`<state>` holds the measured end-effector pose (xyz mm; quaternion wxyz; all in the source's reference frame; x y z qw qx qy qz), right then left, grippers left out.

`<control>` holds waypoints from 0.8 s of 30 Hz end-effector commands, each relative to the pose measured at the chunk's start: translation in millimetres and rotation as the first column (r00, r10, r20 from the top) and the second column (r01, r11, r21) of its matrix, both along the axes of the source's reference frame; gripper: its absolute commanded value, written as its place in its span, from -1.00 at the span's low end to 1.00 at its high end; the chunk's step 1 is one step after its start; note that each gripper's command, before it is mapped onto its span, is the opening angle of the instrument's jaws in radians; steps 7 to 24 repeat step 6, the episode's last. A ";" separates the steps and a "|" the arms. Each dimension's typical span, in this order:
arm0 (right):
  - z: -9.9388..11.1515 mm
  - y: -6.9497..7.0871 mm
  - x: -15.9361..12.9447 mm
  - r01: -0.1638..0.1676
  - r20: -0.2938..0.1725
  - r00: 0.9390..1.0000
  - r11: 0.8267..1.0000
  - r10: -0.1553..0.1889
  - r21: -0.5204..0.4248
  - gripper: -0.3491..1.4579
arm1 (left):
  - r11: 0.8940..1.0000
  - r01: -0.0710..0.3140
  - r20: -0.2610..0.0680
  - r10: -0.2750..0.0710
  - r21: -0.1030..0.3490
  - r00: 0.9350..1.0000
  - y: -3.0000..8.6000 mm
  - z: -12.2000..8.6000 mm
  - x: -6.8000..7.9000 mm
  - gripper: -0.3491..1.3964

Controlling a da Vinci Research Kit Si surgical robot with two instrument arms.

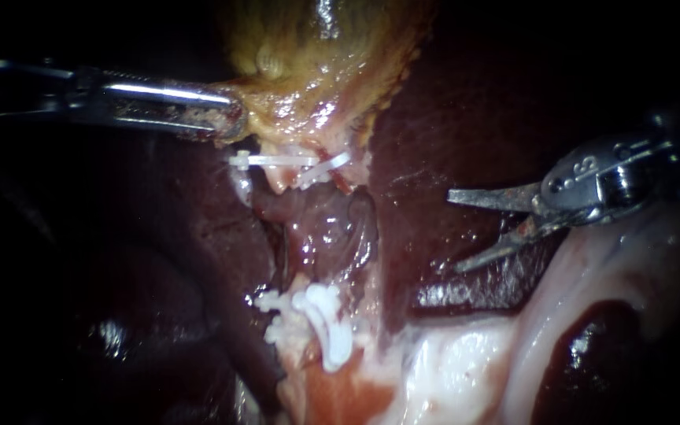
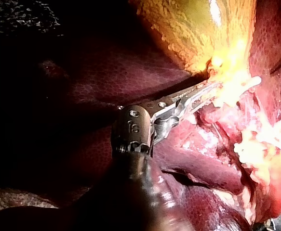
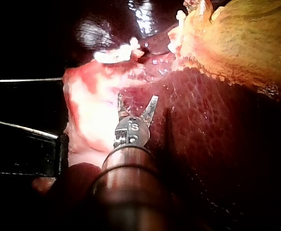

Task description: Go back from the cut right tube

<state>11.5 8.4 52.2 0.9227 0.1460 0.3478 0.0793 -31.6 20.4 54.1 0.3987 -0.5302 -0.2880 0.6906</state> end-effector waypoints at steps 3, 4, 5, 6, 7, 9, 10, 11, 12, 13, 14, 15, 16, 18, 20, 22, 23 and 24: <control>0.0 0.0 0.0 0.000 0.000 1.000 1.000 0.000 0.001 0.99 | 1.000 0.000 0.000 0.000 0.000 1.000 0.0 -0.1 0.0 -1.00; 0.0 0.0 0.0 -0.001 0.000 1.000 1.000 0.001 0.001 0.99 | 1.000 0.000 0.000 0.000 0.000 1.000 0.0 -0.1 0.0 -1.00; 0.0 0.0 0.0 0.001 -0.001 1.000 1.000 -0.001 0.003 0.99 | 1.000 0.000 0.000 0.000 0.000 1.000 -0.1 -0.1 0.0 -1.00; 0.0 0.0 0.1 0.006 -0.003 1.000 1.000 -0.006 0.010 0.97 | 1.000 0.000 0.000 0.000 0.000 1.000 -0.1 -0.2 0.1 -1.00; 0.0 0.0 0.1 0.006 -0.003 1.000 1.000 -0.006 0.010 0.97 | 1.000 0.000 0.000 0.000 0.000 1.000 -0.1 -0.2 0.1 -1.00; 0.0 0.0 0.1 0.006 -0.003 1.000 1.000 -0.006 0.010 0.97 | 1.000 0.000 0.000 0.000 0.000 1.000 -0.1 -0.2 0.1 -1.00; 0.0 0.0 0.1 0.006 -0.003 1.000 1.000 -0.006 0.010 0.97 | 1.000 0.000 0.000 0.000 0.000 1.000 -0.1 -0.2 0.1 -1.00; 0.0 0.0 0.1 0.006 -0.003 1.000 1.000 -0.006 0.010 0.97 | 1.000 0.000 0.000 0.000 0.000 1.000 -0.1 -0.2 0.1 -1.00; 0.0 0.0 0.1 0.006 -0.003 1.000 1.000 -0.006 0.010 0.97 | 1.000 0.000 0.000 0.000 0.000 1.000 -0.1 -0.2 0.1 -1.00; 0.0 0.0 0.1 0.006 -0.003 1.000 1.000 -0.006 0.010 0.97 | 1.000 0.000 0.000 0.000 0.000 1.000 -0.1 -0.2 0.1 -1.00; 0.0 0.0 0.1 0.006 -0.003 1.000 1.000 -0.006 0.010 0.97 | 1.000 0.000 0.000 0.000 0.000 1.000 -0.1 -0.2 0.1 -1.00; 0.0 0.0 0.1 0.006 -0.003 1.000 1.000 -0.006 0.010 0.97 | 1.000 0.000 0.000 0.000 0.000 1.000 -0.1 -0.2 0.1 -1.00; 0.0 0.0 0.1 0.006 -0.003 1.000 1.000 -0.006 0.010 0.97 | 1.000 0.000 0.000 0.000 0.000 1.000 -0.1 -0.2 0.1 -1.00; 0.0 0.0 0.1 0.006 -0.003 1.000 1.000 -0.006 0.010 0.97 | 1.000 0.000 0.000 0.000 0.000 1.000 -0.1 -0.2 0.1 -1.00; 0.0 0.0 0.1 0.006 -0.003 1.000 1.000 -0.006 0.010 0.97 | 1.000 0.000 0.000 0.000 0.000 1.000 -0.1 -0.2 0.1 -1.00; 0.0 0.0 0.1 0.006 -0.003 1.000 1.000 -0.006 0.010 0.97 | 1.000 0.000 0.000 0.000 0.000 1.000 -0.1 -0.2 0.1 -1.00; 0.0 0.0 0.1 0.006 -0.003 1.000 1.000 -0.006 0.010 0.97 | 1.000 0.000 0.000 0.000 0.000 1.000 -0.1 -0.2 0.1 -1.00; 0.0 0.0 0.1 0.006 -0.003 1.000 1.000 -0.006 0.010 0.97 | 1.000 0.000 0.000 0.000 0.000 1.000 -0.1 -0.2 0.1 -1.00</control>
